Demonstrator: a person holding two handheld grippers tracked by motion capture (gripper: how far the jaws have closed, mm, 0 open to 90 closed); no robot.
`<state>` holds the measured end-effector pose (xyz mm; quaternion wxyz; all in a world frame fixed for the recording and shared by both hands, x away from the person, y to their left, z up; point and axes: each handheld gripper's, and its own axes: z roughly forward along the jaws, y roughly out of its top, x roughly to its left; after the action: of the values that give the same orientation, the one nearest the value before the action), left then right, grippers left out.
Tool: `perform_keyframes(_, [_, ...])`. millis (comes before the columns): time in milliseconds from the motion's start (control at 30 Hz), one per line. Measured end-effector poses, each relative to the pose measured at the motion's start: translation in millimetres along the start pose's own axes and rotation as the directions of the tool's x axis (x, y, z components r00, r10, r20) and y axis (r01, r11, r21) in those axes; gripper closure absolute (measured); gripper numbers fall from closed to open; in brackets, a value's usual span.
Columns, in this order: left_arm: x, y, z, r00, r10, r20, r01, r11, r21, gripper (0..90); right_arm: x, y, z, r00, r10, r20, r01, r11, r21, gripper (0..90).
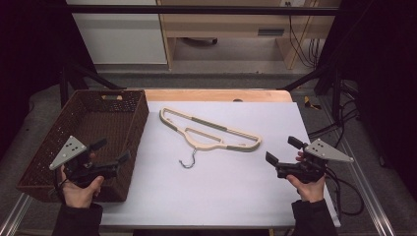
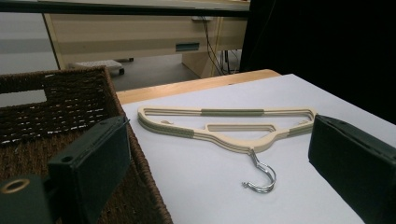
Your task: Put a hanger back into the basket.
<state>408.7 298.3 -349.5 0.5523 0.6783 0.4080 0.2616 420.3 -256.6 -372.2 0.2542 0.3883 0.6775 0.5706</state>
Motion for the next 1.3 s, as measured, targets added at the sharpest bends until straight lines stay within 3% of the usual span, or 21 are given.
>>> perform_keyframes(367, [-17.2, 3.2, 18.2, 0.9998, 0.018, 0.01, -0.018, 0.9997, 0.018, 7.2, 2.3, -1.3, 4.2, 0.9999, -0.007, -0.011, 0.007, 1.0, 0.008, 2.9])
perform_keyframes(767, [-39.6, 0.9, 45.0, 0.9981, 0.039, 0.047, -0.042, 0.9967, 0.069, 10.0, 5.6, -2.7, 8.7, 0.9998, -0.016, -0.014, 0.016, 1.0, 0.012, 3.5])
perform_keyframes(900, [-50.4, -1.9, 63.7, 0.9965, 0.061, 0.058, -0.068, 0.9908, 0.117, 10.6, 6.1, -2.5, 8.8, 0.9997, -0.008, -0.022, 0.008, 1.0, 0.007, 3.7])
perform_keyframes(1300, [-71.7, -8.9, 116.3, 0.996, 0.047, 0.075, -0.061, 0.9786, 0.197, 17.6, 6.1, -3.3, 10.8, 0.9996, -0.01, -0.026, 0.01, 1.0, 0.016, 4.1])
